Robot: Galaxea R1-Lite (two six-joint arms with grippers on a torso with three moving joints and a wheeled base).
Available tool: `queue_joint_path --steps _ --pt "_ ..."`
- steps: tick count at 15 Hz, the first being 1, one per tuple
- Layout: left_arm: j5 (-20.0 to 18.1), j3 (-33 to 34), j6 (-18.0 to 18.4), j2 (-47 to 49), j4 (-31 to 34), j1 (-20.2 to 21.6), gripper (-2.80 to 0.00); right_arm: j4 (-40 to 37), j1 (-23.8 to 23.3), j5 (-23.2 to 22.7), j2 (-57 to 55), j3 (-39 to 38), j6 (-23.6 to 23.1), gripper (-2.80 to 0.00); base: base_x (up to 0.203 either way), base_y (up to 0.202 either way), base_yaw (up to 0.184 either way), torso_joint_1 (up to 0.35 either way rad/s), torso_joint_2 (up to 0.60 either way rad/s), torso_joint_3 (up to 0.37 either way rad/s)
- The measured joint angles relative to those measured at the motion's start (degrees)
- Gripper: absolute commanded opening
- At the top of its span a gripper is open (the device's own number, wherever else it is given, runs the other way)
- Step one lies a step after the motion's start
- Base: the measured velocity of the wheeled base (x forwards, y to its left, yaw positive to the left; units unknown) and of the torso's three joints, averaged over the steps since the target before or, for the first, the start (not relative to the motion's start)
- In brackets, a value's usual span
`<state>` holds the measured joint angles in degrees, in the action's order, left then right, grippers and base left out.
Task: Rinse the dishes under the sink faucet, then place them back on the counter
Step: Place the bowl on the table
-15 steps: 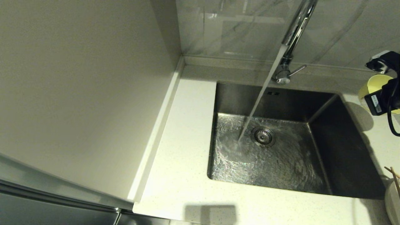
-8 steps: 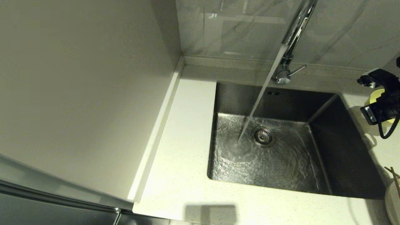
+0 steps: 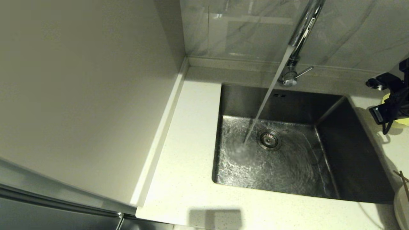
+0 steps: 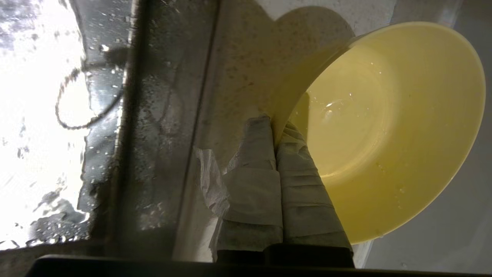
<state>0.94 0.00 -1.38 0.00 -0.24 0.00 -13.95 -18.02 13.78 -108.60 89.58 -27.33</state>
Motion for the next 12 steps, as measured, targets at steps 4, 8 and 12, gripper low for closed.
queue_joint_path --steps 4,8,12 --pt "0.00 0.00 0.01 0.00 0.00 0.00 -2.80 0.14 -1.17 0.20 -2.28 0.87 0.00 0.00 0.000 0.000 0.000 0.000 0.00 0.000" --pt "0.00 0.00 0.00 0.00 0.00 0.00 -2.80 0.12 -1.50 0.59 -3.05 1.47 0.07 0.00 0.000 0.000 0.000 0.000 0.00 0.000" --pt "-0.01 0.00 0.01 0.00 0.02 0.00 -2.80 0.12 -1.59 0.59 -2.62 1.93 0.34 0.00 0.000 0.000 0.000 0.000 0.00 0.000"
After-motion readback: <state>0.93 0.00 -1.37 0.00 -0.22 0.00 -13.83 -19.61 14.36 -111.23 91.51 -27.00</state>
